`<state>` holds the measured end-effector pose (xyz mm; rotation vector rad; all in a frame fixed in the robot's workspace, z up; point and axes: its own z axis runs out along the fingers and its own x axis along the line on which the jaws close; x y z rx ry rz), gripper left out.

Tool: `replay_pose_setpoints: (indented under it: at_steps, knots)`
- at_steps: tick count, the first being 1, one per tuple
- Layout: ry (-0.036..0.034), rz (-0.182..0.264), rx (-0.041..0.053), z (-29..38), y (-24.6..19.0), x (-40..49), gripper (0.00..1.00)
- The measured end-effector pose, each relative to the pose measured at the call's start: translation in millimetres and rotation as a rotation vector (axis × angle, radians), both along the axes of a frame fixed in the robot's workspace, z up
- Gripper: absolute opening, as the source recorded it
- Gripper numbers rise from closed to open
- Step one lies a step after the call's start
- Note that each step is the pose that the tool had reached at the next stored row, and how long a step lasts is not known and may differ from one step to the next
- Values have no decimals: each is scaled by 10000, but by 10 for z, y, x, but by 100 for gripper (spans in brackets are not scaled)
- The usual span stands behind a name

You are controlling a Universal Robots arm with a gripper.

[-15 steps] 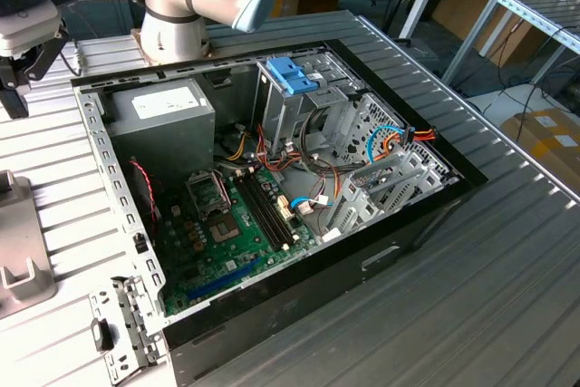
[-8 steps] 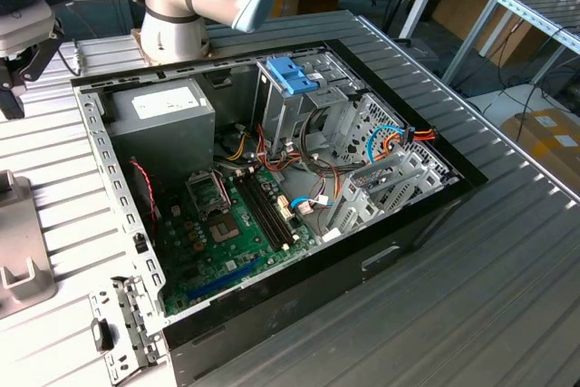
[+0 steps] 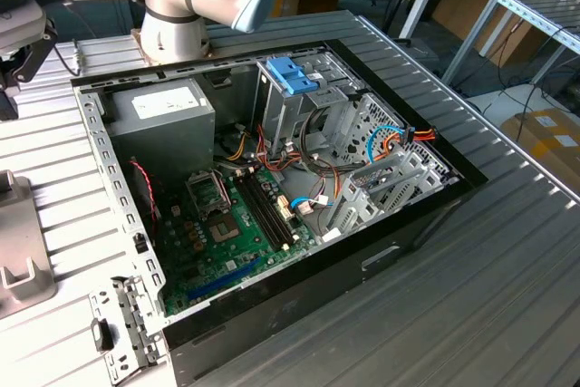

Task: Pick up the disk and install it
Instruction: 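Reach for the disk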

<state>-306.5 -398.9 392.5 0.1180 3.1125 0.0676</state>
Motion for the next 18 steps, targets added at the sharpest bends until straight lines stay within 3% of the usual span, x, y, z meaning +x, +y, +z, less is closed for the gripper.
replay_pose_setpoints:
  at_steps: [18]
  knots:
    - [0, 0, 0, 0, 0, -111, 10]
